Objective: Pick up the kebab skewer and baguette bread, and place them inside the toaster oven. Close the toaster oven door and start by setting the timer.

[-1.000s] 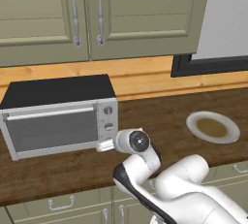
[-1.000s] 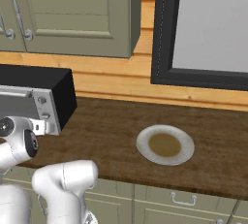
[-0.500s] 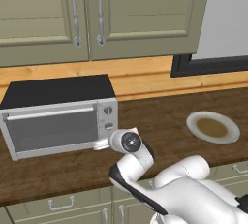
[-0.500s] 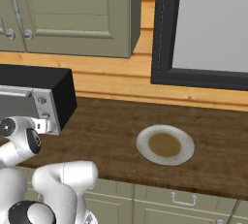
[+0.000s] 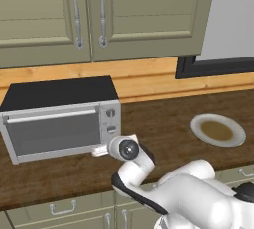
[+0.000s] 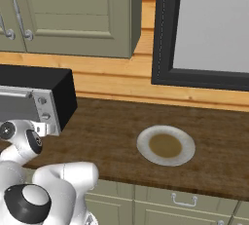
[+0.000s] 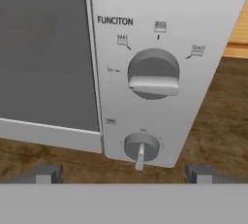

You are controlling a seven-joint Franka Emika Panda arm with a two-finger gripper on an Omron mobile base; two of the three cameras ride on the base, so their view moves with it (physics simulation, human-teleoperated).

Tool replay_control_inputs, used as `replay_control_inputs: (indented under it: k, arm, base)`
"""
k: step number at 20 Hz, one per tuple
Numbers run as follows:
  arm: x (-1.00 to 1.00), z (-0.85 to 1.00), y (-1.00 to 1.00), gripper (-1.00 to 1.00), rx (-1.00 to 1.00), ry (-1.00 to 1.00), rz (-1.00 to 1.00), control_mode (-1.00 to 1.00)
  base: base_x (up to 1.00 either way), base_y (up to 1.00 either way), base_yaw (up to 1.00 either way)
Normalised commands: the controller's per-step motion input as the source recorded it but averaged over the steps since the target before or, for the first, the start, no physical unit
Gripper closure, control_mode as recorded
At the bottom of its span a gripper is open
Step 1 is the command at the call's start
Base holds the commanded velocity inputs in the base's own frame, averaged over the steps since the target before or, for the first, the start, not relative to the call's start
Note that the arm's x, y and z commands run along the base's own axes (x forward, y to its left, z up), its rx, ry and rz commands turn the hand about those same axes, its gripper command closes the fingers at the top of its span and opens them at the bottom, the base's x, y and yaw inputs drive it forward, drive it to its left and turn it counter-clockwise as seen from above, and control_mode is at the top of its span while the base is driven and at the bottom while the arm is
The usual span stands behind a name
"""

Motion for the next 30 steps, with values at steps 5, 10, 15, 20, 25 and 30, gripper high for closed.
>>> replay_control_inputs:
  k: [5,10,15,20,25,30]
  arm:
    - [0.15,-0.11,-0.28,-1.00,0.05,0.00,0.00,-1.00]
    - [0.09,-0.16,-0.25,-1.00,0.06,0.00,0.00,-1.00]
    - [0.11,-0.27,-0.09,-1.00,0.00,0.00,0.00,-1.00]
    - [0.12,-0.20,-0.07,-1.00,0.00,0.00,0.00,-1.00]
    - [0.01,-0.10,-0.04,-1.00,0.01,0.04,0.00,-1.00]
    - [0.10,-0.09,-0.03,-1.00,0.02,0.03,0.00,-1.00]
  base:
    - [0.00,0.00,0.00]
    - [0.00,0.00,0.00]
    - [0.00,0.00,0.00]
    - [0.00,0.00,0.00]
    - [0.00,0.00,0.00]
    - [0.00,0.00,0.00]
